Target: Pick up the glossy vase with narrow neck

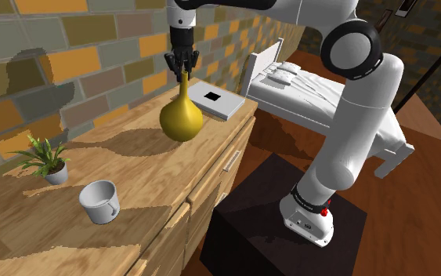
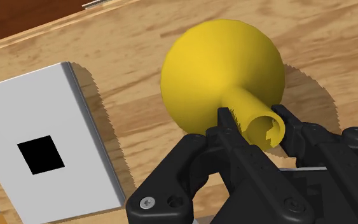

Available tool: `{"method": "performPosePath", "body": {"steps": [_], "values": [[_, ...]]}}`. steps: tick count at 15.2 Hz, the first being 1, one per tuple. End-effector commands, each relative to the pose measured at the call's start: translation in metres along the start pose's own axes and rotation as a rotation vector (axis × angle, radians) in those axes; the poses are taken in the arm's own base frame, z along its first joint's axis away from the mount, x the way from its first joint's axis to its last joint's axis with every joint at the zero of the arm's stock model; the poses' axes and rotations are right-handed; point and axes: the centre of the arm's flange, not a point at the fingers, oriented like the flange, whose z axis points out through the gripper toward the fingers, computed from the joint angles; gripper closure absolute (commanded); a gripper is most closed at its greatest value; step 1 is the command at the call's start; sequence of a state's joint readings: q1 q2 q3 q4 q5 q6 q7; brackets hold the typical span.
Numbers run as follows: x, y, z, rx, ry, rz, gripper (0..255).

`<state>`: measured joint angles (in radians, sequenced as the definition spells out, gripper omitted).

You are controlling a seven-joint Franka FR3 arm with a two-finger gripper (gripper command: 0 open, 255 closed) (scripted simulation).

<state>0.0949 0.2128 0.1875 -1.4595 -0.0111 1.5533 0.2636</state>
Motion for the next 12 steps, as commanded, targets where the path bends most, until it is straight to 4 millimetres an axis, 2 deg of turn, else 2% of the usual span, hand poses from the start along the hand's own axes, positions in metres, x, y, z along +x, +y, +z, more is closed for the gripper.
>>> {"method": "performPosePath", "body": {"steps": [1, 10, 12], "values": [[-0.002, -0.001, -0.011, 0.0, 0.001, 0.0, 255], [-0.008, -0.001, -0.059, 0.0, 0.001, 0.0, 255], [-0.008, -0.001, -0.059, 0.0, 0.001, 0.0, 255]]}}
